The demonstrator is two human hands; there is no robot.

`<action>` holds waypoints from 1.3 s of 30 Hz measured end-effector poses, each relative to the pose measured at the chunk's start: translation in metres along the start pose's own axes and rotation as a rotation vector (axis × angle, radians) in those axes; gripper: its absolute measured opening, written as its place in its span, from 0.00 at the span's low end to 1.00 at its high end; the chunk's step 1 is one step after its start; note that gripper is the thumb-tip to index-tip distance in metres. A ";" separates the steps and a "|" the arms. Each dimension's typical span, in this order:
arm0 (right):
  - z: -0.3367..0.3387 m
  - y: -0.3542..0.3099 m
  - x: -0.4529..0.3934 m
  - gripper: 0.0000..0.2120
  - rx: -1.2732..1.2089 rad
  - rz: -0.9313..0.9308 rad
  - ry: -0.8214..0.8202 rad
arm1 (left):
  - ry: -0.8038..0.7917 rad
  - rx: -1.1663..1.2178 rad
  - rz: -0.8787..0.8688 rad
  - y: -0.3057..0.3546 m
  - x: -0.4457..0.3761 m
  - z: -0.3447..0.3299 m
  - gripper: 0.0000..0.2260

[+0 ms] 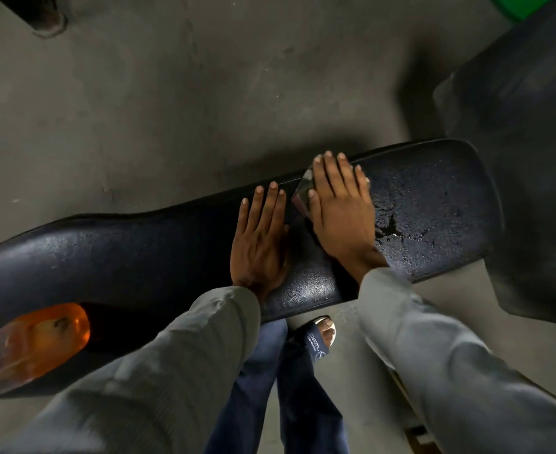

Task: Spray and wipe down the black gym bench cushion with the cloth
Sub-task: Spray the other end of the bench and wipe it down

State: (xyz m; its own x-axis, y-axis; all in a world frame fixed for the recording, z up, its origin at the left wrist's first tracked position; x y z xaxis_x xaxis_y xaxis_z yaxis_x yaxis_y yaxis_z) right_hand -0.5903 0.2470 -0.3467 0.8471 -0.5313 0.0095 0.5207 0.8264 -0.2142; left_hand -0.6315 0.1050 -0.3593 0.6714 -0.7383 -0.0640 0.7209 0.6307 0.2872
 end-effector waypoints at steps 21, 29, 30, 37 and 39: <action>0.032 0.148 -0.008 0.31 0.049 -0.340 0.080 | -0.003 -0.025 0.024 0.004 -0.003 0.008 0.29; 0.022 0.108 0.006 0.30 0.029 -0.271 0.107 | -0.017 -0.038 0.031 0.004 -0.003 0.006 0.30; 0.021 0.113 -0.005 0.30 0.016 -0.239 0.120 | -0.016 -0.042 0.027 0.004 -0.004 0.006 0.30; 0.040 0.233 0.011 0.31 0.051 -0.567 0.160 | -0.024 -0.051 0.028 0.002 -0.004 0.003 0.30; 0.046 0.223 0.042 0.30 0.090 -0.602 0.198 | -0.020 -0.045 0.031 0.001 -0.004 0.004 0.31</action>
State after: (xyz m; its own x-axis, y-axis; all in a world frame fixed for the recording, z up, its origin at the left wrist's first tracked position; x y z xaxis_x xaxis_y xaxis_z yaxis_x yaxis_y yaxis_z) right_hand -0.4340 0.4179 -0.3489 0.3727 -0.9245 -0.0797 0.9134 0.3806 -0.1444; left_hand -0.6339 0.1080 -0.3549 0.6902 -0.7227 -0.0368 0.7072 0.6628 0.2459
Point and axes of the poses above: each hand's wrist, its own x-axis away from the middle knuckle, its own z-axis out of the back of the hand, y = z × x, the point moved 10 cm from there along -x, towards the middle knuckle, and after that the axes turned 8 degrees about y, right-handed, at the moved point
